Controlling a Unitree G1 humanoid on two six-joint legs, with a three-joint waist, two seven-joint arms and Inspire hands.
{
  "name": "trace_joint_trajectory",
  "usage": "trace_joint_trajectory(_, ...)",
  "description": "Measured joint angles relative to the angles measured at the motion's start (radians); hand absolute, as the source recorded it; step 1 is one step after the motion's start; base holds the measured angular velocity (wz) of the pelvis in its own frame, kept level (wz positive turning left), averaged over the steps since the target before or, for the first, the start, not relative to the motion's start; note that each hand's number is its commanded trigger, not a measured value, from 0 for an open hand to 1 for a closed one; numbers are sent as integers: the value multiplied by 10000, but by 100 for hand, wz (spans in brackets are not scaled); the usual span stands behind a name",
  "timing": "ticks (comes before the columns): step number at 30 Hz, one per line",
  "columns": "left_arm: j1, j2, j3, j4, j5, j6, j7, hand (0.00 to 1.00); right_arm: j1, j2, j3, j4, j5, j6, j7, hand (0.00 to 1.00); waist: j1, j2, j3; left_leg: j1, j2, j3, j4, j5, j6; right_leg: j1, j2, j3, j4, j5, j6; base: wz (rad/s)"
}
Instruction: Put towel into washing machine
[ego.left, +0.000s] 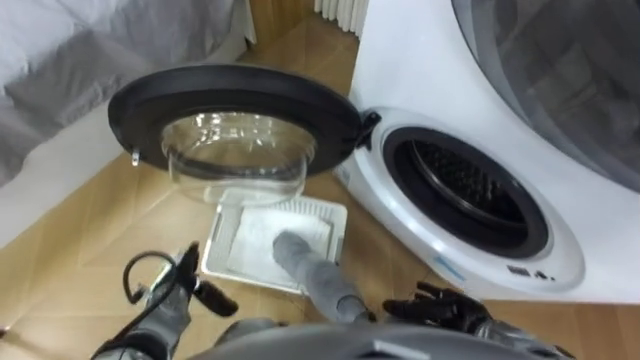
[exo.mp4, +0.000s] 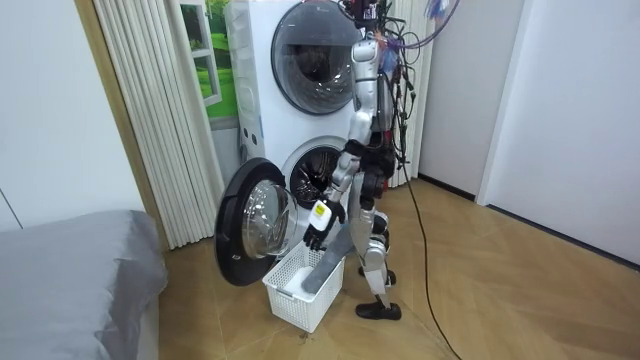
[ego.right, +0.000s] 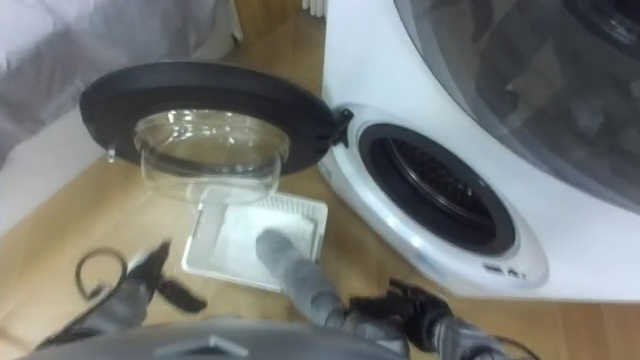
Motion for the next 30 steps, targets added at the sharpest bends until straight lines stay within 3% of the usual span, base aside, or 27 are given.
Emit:
trace_joint_trajectory(3, -484, -154, -109, 300, 14, -332, 213, 0, -402, 51, 76, 49, -358, -79, -19, 0, 5, -56, 68, -407, 11, 82, 77, 9, 14, -730, -15, 250, 498, -35, -53, -23)
trace_joint_trajectory(7, -1193, -373, -272, 1018, 16, -623, 252, 0, -1147, 130, 351, 133, -1025, -197, -79, 0, -48, -143, 266, -1245, -11, -11, 523, 9, 14, -1778, -64, 478, 1155, -42, -65, -19)
trace_joint_trajectory(11, -1871, -378, -487, 1264, 46, -816, 466, 0, -1674, 280, 418, 68, -1346, -304, -344, 0, -139, -155, 400, -2418, -20, -72, 1141, 7, 14, -2902, -141, 505, 1691, -58, -92, -1)
trace_joint_trajectory(13, -2344, -333, -1047, 1408, 34, -892, 601, 0, -2081, 311, 860, 52, -1343, -405, -525, 0, -192, -84, 554, -3128, -35, -71, 1540, 7, 14, -3650, -220, 516, 2169, -94, -150, 0)
trace_joint_trajectory(17, -2872, -312, -1600, 1453, 86, -927, 672, 0, -2485, 354, 1123, -20, -1319, -504, -793, 0, -292, -22, 636, -4192, -47, -25, 2142, 4, 16, -4840, -298, 724, 2994, -153, -234, 1)
trace_joint_trajectory(19, -3345, -307, -1853, 1452, 432, -940, 672, 0, -2713, 307, 1131, -170, -1363, -514, -895, 0, -339, -14, 769, -4986, -29, -2, 2794, -24, 51, -5585, -336, 856, 3556, -221, -306, 5)
trace_joint_trajectory(21, -3703, -293, -2094, 1450, 535, -981, 715, 0, -2808, 267, 1223, -429, -1373, -528, -998, 0, -371, -34, 807, -5640, -29, 33, 3291, -92, 102, -6245, -421, 852, 4033, -339, -404, 2)
trace_joint_trajectory(26, -4269, -229, -2488, 1345, 1131, -1315, 1284, 0, -3233, 216, 1593, -715, -1185, -803, -1116, 0, -560, -30, 822, -7400, 144, 19, 5024, -689, 103, -7972, -389, 1073, 5485, -715, -576, -8)
trace_joint_trajectory(30, -4545, -62, -3457, 906, 1561, -1463, 1751, 0, -3401, 53, 2095, -928, -194, -970, -1041, 0, -683, 23, 842, -8614, 392, -20, 6078, -836, 96, -9056, -261, 1085, 6133, -712, -636, -11)
